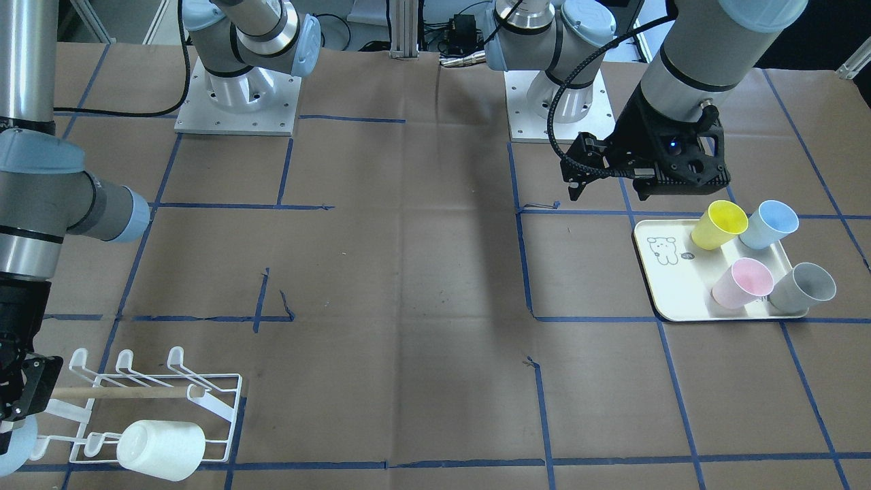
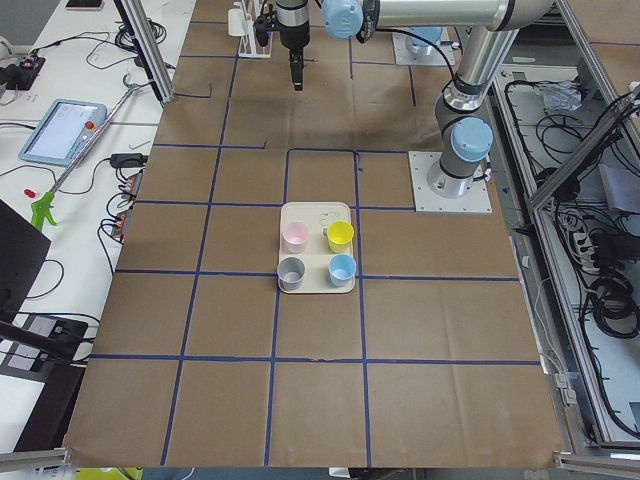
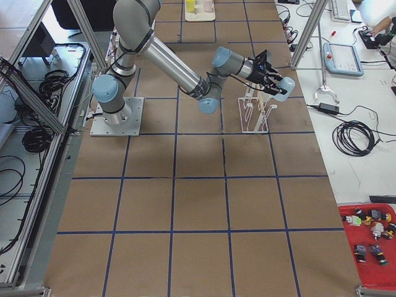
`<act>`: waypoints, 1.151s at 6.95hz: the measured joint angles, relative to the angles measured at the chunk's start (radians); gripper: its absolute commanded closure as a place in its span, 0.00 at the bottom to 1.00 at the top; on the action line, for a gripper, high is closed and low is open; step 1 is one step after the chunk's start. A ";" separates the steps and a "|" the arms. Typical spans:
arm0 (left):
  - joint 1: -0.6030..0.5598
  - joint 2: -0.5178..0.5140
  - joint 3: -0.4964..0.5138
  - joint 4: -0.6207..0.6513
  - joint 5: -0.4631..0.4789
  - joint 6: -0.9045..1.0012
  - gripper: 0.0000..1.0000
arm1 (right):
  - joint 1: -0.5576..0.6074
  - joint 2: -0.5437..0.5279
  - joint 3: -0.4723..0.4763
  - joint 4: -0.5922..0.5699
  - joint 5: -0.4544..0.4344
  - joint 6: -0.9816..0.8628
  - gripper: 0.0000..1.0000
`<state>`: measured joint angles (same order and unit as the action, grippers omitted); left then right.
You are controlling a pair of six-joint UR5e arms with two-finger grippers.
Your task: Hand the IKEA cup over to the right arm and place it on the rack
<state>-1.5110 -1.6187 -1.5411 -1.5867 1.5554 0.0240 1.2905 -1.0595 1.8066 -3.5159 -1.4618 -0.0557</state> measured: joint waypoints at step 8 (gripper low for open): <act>-0.001 -0.012 0.003 0.053 0.026 -0.021 0.00 | -0.029 0.052 0.028 -0.031 0.007 -0.001 0.89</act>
<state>-1.5116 -1.6311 -1.5380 -1.5335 1.5818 0.0026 1.2612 -1.0075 1.8348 -3.5464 -1.4551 -0.0564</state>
